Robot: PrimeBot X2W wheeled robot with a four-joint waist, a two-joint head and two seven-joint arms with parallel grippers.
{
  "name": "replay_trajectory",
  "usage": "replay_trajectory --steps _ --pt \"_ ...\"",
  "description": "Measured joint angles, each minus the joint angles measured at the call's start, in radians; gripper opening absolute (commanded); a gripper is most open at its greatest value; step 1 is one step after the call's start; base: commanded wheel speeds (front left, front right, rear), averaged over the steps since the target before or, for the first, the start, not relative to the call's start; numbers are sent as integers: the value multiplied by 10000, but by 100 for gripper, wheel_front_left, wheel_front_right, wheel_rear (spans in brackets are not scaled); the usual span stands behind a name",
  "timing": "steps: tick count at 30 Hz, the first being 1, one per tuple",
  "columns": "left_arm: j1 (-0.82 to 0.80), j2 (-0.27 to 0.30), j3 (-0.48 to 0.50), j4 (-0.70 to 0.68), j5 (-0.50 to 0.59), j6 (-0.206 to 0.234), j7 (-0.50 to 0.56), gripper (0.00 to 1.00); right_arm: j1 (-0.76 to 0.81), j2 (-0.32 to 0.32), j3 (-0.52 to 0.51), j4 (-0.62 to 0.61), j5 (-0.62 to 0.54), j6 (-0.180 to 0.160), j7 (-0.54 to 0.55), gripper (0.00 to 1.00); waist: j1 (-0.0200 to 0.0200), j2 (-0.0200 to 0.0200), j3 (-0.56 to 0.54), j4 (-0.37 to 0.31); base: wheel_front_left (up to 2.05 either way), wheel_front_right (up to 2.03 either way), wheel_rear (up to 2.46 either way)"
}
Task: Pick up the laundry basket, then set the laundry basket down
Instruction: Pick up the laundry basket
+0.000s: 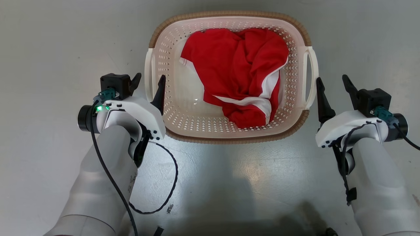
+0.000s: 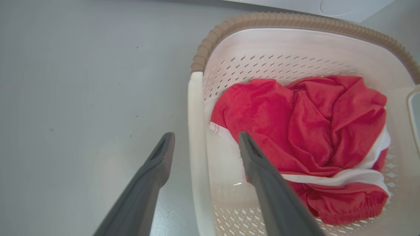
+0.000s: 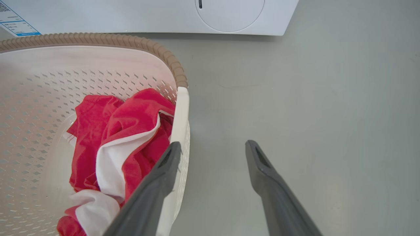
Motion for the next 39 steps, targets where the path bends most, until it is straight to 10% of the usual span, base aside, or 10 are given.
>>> replay_trajectory --steps 39 --pt "-452 -48 -663 -2 90 0 -2 100 -934 -52 922 683 451 0 -77 100 0 0 976 214 0 0 0"
